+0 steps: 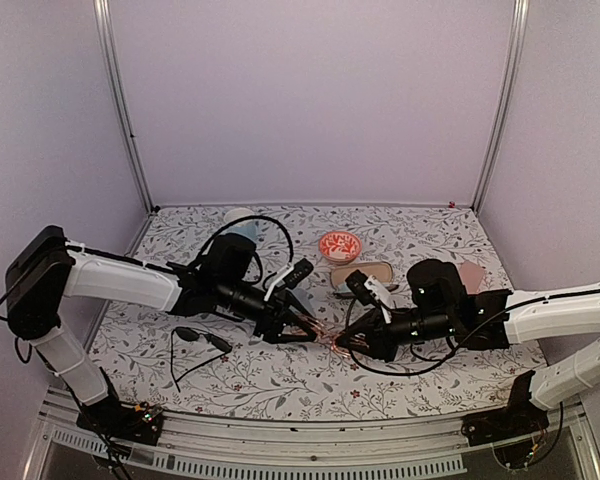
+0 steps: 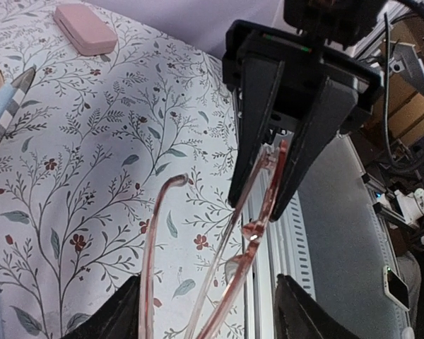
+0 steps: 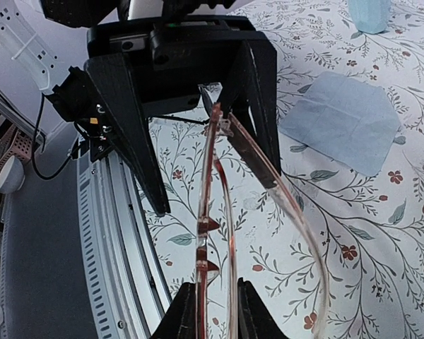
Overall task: Organize the sunglasses
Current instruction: Close the right temple of the sunglasses on the sunglasses.
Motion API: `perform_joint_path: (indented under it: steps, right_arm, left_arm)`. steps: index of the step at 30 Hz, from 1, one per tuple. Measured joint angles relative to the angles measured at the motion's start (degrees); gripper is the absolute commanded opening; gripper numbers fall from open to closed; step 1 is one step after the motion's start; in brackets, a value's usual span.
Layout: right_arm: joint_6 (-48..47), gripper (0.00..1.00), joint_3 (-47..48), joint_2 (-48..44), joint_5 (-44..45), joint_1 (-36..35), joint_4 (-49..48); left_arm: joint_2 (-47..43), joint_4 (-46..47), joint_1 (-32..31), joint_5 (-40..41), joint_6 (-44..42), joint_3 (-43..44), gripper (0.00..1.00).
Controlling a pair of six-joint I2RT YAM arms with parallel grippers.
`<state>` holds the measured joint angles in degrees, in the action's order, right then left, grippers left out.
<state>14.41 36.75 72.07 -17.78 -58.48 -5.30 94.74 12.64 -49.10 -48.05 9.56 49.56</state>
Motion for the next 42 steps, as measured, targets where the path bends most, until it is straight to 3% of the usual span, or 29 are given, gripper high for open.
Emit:
perform_joint_path:
  steps: [10,19,28,39,42]
  right_arm:
    - [0.7,0.22,-0.1,0.8,-0.7,0.0,-1.4]
    - [1.6,0.39,-0.7,1.5,-0.8,0.5,-1.6]
    - [2.4,0.58,-0.8,1.5,-1.6,0.5,-1.4]
    - [3.8,0.70,-2.8,-1.2,0.7,2.2,-1.5]
    - [4.2,0.79,-2.9,-2.0,1.2,2.3,-1.3]
  left_arm:
    - [1.0,-1.7,-0.6,-1.3,-1.1,1.7,0.38]
    - [2.1,-3.4,-0.8,-2.1,-1.8,2.9,0.18]
    - [2.9,-4.0,-0.8,-2.2,-2.5,3.3,0.14]
    - [3.7,-4.0,-0.7,-3.0,-2.1,3.1,0.15]
    - [3.7,-3.9,-0.6,-3.4,-1.4,3.0,0.15]
